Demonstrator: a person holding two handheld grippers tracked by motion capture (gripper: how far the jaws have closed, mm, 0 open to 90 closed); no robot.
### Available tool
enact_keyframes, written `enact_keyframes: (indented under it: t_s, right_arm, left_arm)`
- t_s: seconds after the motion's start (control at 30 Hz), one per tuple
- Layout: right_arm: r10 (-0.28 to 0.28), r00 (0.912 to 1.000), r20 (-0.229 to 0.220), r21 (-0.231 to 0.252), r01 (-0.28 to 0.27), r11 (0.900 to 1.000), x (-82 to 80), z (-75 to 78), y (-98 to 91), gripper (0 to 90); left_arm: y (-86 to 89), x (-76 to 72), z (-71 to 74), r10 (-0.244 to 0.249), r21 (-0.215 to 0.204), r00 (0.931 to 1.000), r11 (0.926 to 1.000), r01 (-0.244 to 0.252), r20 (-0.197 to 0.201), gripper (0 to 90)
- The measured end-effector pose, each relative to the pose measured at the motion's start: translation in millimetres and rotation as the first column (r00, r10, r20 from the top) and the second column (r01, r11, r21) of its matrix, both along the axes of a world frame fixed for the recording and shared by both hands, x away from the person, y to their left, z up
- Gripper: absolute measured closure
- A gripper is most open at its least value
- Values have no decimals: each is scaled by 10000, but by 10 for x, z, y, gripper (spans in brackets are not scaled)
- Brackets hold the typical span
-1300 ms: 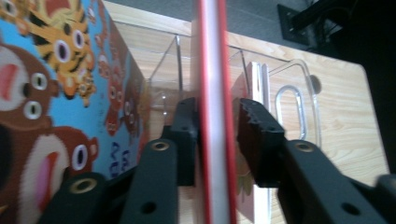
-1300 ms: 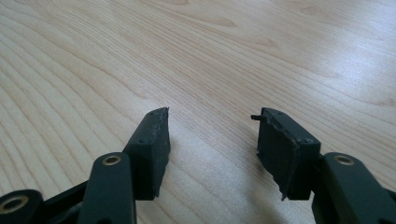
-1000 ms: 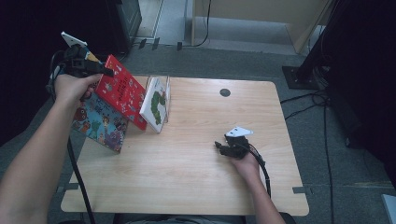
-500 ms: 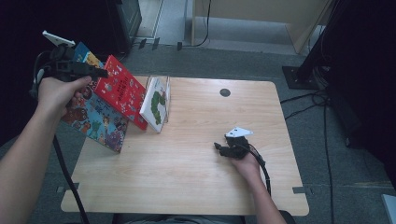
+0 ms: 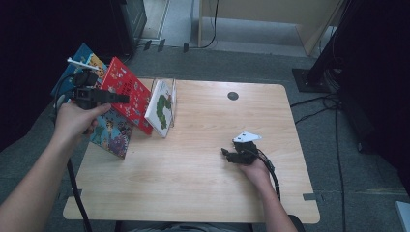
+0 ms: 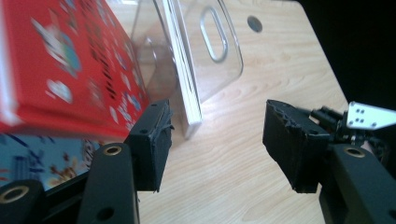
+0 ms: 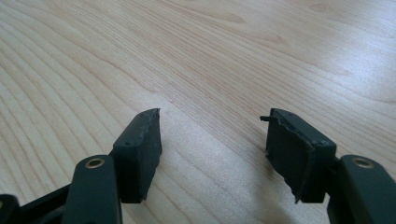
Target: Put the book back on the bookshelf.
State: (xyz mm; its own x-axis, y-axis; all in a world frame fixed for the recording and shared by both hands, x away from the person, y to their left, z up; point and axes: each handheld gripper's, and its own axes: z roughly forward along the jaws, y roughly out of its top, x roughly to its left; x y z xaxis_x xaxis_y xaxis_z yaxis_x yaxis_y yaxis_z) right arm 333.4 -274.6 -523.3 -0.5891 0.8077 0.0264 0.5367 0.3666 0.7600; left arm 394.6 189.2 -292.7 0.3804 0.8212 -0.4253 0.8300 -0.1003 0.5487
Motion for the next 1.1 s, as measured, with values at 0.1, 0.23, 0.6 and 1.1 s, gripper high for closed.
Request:
enact_keyframes:
  t_s: [0.1, 0.23, 0.6, 1.1]
  right_arm:
    - [27, 10000, -16, 3, -27, 10000, 0, -1, 0, 352]
    - [52, 10000, 2, -16, -52, 10000, 0, -1, 3, 346]
    - [57, 10000, -8, -25, -57, 10000, -2, -1, 3, 343]
    - [88, 10000, 12, -47, -88, 10000, -2, -2, 4, 333]
  left_arm:
    - [-43, -58, -110, -338, -737, 9990, 9968, 317, -282, 424]
    - [-120, -157, -236, -522, -851, 9984, 9951, 500, -236, 427]
    - [-294, -402, -751, -875, -573, 9947, 9948, 845, -533, 421]
    - [-548, -514, -1424, -1355, -463, 9865, 9902, 1317, -914, 417]
